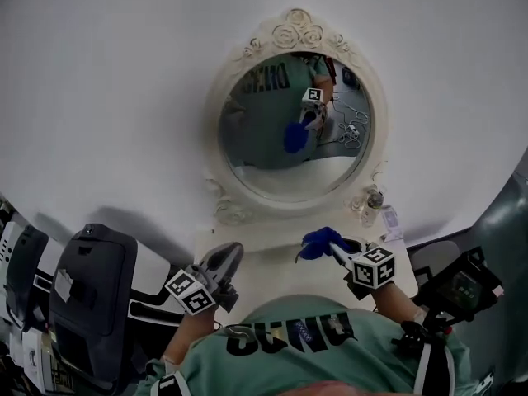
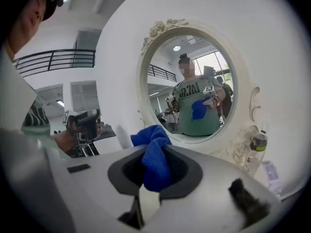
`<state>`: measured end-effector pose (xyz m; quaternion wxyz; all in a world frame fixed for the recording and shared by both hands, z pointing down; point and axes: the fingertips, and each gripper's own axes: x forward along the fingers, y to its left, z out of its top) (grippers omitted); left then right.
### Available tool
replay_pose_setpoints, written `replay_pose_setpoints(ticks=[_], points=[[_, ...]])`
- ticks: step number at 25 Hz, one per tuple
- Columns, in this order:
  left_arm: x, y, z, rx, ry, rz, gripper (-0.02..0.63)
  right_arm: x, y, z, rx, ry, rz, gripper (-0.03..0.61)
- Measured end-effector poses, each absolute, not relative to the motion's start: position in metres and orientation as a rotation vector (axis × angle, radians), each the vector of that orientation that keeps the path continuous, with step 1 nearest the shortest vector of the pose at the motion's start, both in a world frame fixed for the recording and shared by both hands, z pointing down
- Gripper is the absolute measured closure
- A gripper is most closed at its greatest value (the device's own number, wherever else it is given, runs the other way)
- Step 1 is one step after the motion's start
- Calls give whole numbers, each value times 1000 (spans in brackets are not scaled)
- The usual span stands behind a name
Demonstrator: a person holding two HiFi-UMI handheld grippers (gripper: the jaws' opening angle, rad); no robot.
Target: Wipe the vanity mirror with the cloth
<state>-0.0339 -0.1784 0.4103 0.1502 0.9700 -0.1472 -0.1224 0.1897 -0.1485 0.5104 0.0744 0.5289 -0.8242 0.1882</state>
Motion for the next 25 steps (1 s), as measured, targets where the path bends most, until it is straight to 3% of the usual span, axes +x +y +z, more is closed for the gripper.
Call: replay_pose_setpoints(ticks=[7,25], points=[[-7,-179,412,2827,-351,-315,604,198,-143,509,1609,-2450,447,531],[-22,-180,412,2823,-358,-309,603,190,-155,475,1636,-2416,268,531]])
